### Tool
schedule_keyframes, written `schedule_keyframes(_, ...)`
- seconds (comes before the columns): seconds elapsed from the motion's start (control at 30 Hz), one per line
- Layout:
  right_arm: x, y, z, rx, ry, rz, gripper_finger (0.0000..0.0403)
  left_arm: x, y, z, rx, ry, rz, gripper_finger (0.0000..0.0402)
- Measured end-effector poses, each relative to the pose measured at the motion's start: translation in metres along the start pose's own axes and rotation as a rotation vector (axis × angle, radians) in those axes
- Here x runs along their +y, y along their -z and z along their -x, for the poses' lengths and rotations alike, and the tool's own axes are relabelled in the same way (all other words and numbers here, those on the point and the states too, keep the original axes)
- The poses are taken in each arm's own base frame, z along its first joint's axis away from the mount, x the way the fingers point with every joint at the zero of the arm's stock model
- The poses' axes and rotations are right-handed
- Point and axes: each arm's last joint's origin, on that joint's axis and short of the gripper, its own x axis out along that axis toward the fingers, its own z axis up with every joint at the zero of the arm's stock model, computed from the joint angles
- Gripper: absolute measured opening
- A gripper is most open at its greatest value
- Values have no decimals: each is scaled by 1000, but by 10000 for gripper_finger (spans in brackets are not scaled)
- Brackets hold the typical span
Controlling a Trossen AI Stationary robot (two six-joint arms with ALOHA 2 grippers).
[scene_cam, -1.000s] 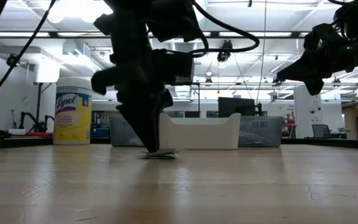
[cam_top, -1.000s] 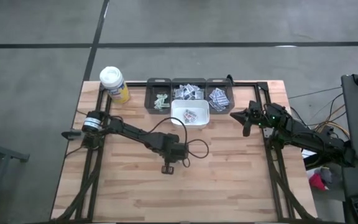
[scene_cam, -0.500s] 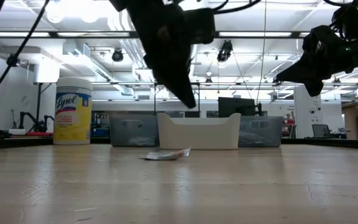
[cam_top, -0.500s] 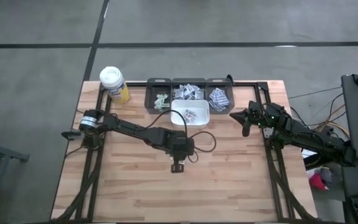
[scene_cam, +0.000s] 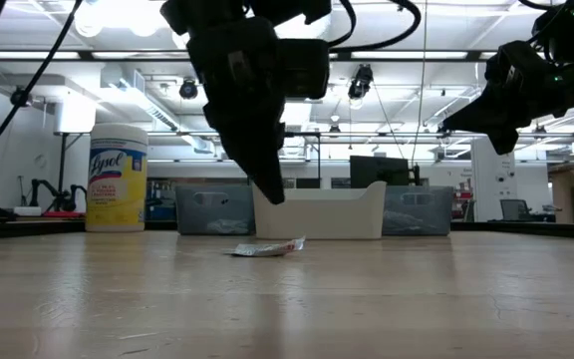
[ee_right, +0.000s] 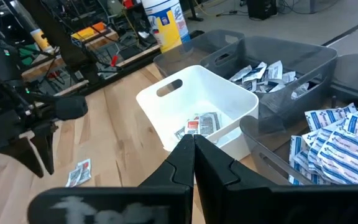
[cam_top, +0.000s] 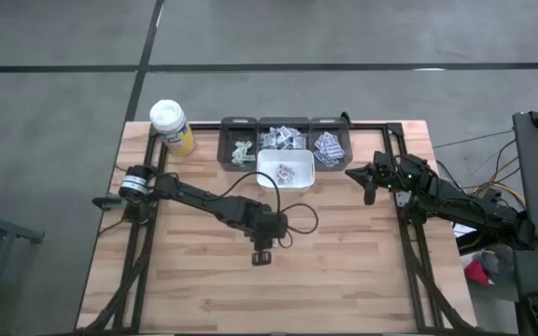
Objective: Pick & Place First Aid Supplies
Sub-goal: Put the top ointment pack into the white bin
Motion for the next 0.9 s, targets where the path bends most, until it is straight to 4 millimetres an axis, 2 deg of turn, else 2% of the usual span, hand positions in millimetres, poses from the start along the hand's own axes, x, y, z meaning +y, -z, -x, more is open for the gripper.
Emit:
schedule_keyframes(0.27, 0, 0, 0, 0, 1, 0, 8, -1, -5, -13, -79, 13, 10, 93)
schedule_keyframes(0.5, 0, 0, 0, 1, 0, -2, 8, 6, -5, -22, -75, -37, -24, 95)
schedule_keyframes(0.9, 0, 0, 0, 0, 0, -3, 8, 19, -4, -22, -35, -87, -81, 93)
